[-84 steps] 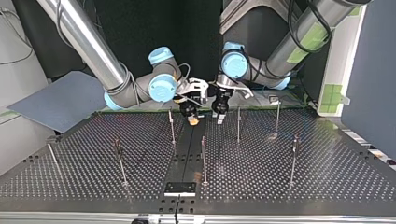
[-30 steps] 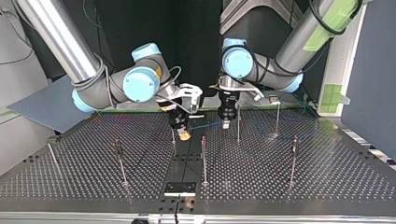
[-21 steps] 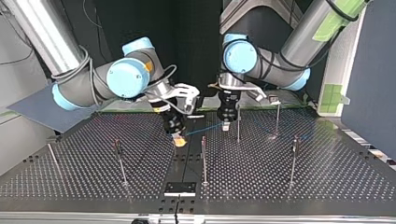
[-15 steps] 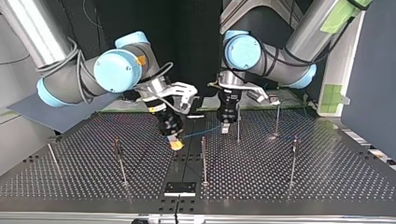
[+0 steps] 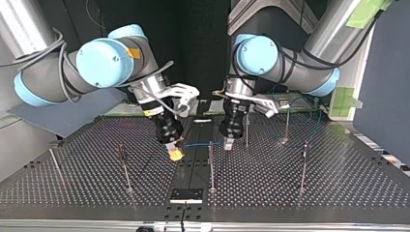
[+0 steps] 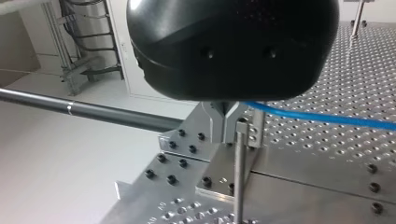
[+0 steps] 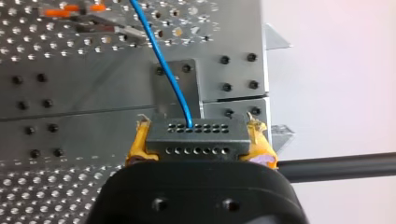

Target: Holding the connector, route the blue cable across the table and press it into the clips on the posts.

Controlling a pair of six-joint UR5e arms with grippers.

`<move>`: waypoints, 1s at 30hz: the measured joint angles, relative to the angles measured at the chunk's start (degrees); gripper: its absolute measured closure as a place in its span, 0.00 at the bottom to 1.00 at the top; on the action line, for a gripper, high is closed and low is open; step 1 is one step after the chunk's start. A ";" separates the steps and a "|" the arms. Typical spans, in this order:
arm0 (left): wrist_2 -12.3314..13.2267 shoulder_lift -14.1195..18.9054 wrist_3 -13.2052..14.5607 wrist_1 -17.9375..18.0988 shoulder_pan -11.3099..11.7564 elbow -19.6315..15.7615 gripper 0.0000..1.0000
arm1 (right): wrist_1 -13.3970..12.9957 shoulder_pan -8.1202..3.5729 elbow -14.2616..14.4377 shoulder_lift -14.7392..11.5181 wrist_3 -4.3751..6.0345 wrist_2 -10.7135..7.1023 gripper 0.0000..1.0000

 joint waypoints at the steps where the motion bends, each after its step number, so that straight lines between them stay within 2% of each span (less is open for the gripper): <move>1: -0.08 -0.40 0.02 0.03 0.04 0.13 1.00 | 0.02 -0.03 0.00 0.30 0.02 -0.02 1.00; 8: -1.71 -3.85 0.03 0.32 0.51 0.61 1.00 | 0.05 -0.21 0.03 1.65 0.03 -0.03 1.00; 13: -1.74 -4.55 -0.10 0.60 0.93 0.64 1.00 | 0.05 -0.55 0.08 1.84 0.07 -0.05 1.00; 21: 0.34 -4.63 -0.95 2.49 2.21 1.34 1.00 | -0.09 -1.11 0.10 2.23 0.08 0.00 1.00; 30: 2.22 -6.06 -1.25 1.98 4.03 4.41 1.00 | -0.27 -1.94 0.10 3.65 0.08 0.05 1.00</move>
